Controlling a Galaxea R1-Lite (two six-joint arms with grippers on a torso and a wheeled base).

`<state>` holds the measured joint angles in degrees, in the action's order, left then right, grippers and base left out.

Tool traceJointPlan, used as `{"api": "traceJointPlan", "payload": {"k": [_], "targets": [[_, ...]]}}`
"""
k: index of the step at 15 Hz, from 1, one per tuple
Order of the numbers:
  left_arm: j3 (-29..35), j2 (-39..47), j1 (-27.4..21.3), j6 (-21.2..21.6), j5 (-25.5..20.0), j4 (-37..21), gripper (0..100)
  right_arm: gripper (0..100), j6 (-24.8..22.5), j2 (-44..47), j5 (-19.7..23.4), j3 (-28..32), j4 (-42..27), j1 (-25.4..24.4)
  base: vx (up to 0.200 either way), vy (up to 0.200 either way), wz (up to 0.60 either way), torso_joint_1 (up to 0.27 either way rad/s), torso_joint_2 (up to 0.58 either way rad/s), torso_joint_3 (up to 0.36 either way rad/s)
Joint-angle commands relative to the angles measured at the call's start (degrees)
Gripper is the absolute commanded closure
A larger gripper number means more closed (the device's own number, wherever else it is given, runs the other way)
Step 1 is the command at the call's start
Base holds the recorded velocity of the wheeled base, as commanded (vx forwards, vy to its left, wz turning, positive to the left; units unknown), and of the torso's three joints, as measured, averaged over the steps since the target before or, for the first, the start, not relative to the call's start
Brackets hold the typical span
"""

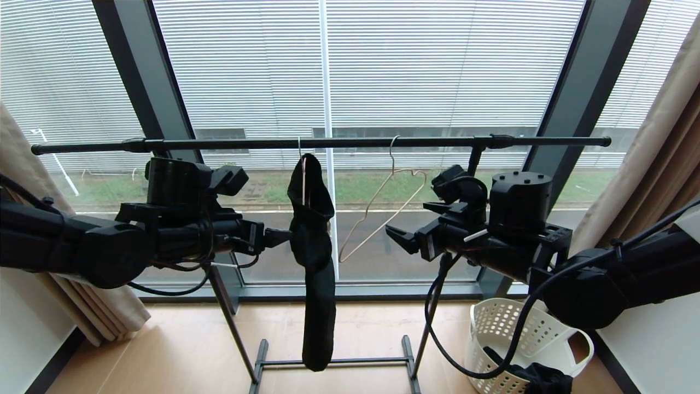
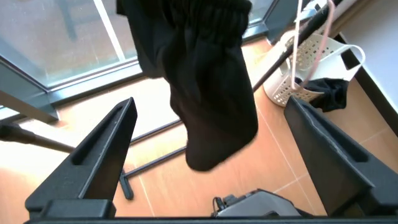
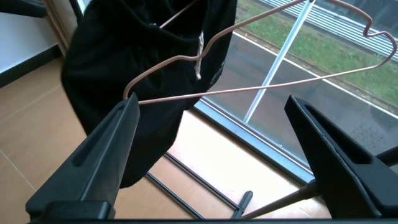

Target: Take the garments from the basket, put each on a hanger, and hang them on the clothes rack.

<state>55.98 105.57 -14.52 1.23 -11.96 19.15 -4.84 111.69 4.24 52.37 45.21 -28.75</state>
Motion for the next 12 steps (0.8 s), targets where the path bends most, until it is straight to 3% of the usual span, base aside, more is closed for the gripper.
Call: {"api": "traceJointPlan", "payload": {"k": [1,3,5,6,8,9,12], "targets": [[-3.8,-8.7,-0.6,0.1,0.0,-2.5,0,0,0.0,-4.9,-3.9,0.1,0.3,-1.5,0.0,0.0,0.0,0.0,0.0,0.0],[-10.4,-18.2,-0.8,0.1,0.0,-4.0,0,0,-0.1,-12.6,-6.2,-1.1,-0.7,-2.1,0.0,0.0,0.0,0.0,0.0,0.0],[-16.4,-26.5,-0.8,0.1,0.0,-5.0,0,0,-1.7,-19.8,-7.0,-2.6,-6.7,-2.2,0.0,0.0,0.0,0.0,0.0,0.0],[-20.6,-31.4,-0.4,0.2,0.0,-5.2,0,0,-2.3,-25.6,-8.9,-5.7,-11.4,-2.5,0.0,0.0,0.0,0.0,0.0,0.0],[-28.3,-39.3,0.5,0.2,0.0,-5.2,0,0,-2.4,-34.3,-12.2,-12.7,-13.9,-3.7,0.0,0.0,0.0,0.0,0.0,0.0],[-33.1,-43.7,0.7,0.2,0.0,-5.2,0,0,-2.4,-39.7,-14.8,-19.2,-16.1,-4.1,0.0,0.0,0.0,0.0,0.0,0.0],[-38.9,-49.3,2.1,0.3,0.0,-5.2,0,0,-2.5,-47.8,-20.8,-29.8,-18.3,-4.9,0.0,0.0,0.0,0.0,0.0,0.0]]}}
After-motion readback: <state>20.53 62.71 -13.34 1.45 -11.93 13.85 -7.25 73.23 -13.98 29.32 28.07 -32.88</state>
